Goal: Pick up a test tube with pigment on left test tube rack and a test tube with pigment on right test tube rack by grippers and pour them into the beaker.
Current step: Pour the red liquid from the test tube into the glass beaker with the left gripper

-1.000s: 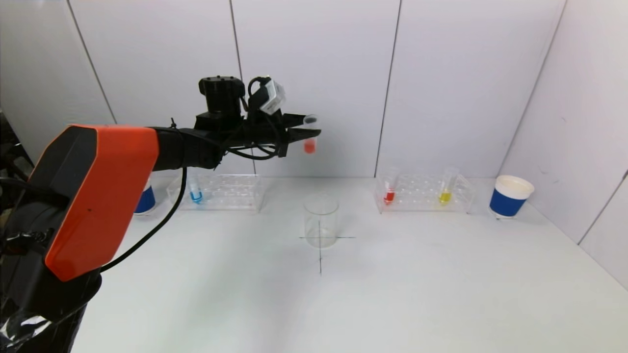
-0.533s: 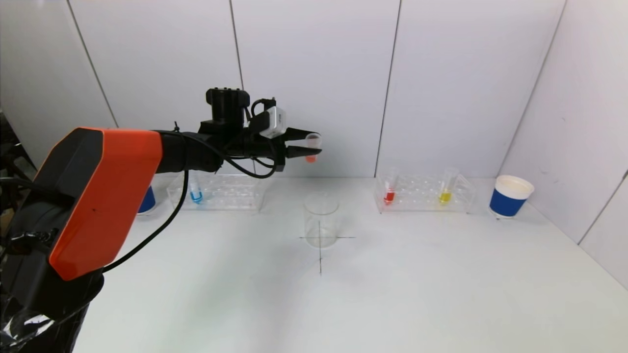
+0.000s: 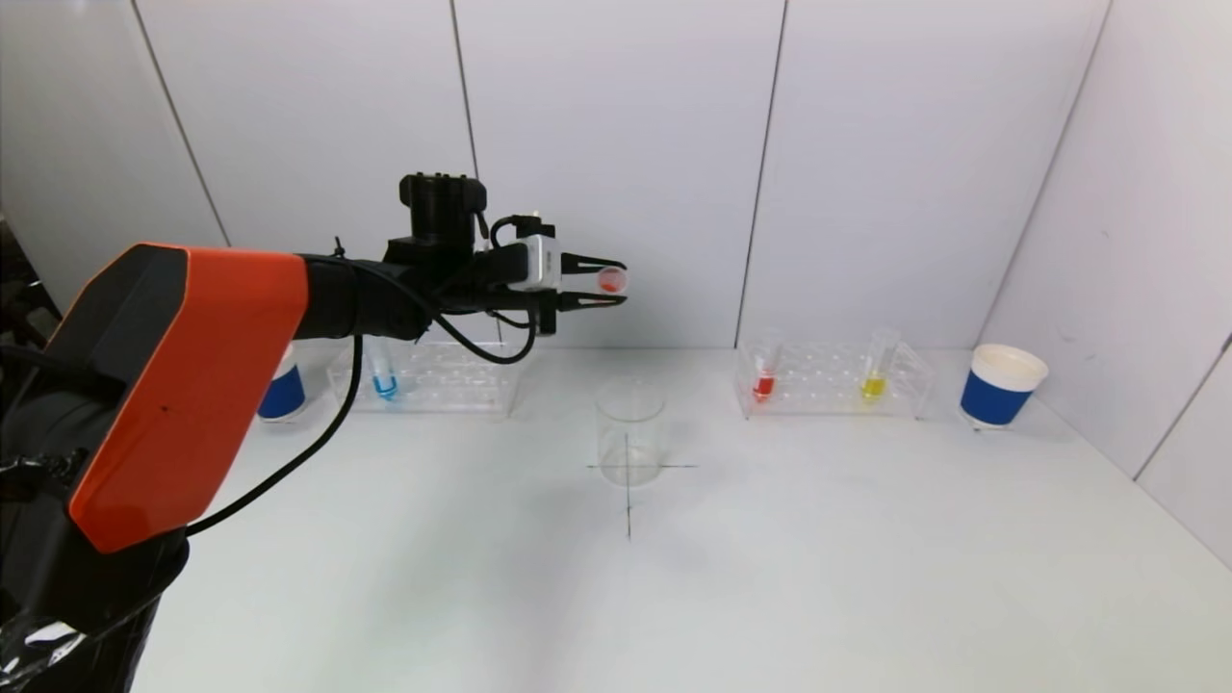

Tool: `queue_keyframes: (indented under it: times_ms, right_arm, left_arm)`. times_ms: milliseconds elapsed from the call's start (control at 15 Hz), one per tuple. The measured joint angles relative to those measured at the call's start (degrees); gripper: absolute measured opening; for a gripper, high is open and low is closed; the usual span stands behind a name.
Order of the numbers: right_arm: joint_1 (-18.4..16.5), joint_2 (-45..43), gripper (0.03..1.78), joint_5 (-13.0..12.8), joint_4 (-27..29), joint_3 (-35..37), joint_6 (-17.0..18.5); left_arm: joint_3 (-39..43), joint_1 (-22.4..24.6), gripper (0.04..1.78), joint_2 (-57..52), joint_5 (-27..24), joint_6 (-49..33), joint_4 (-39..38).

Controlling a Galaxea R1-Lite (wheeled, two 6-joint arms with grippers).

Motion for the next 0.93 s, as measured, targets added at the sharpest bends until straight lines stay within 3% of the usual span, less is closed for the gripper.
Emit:
queue_keyframes:
  times_ms: [267, 933]
  right_arm:
    - [0.00, 0.00, 1.77, 0.04, 0.00, 0.00, -0.02]
    - [0.00, 0.00, 1.77, 0.00, 0.00, 0.00, 0.00]
  left_arm:
    - [5.85, -0.90, 0.44, -0.79, 1.69, 5.66, -6.19]
    - [10.75, -1.15, 0.44, -1.60, 5.39, 20.83, -6.25]
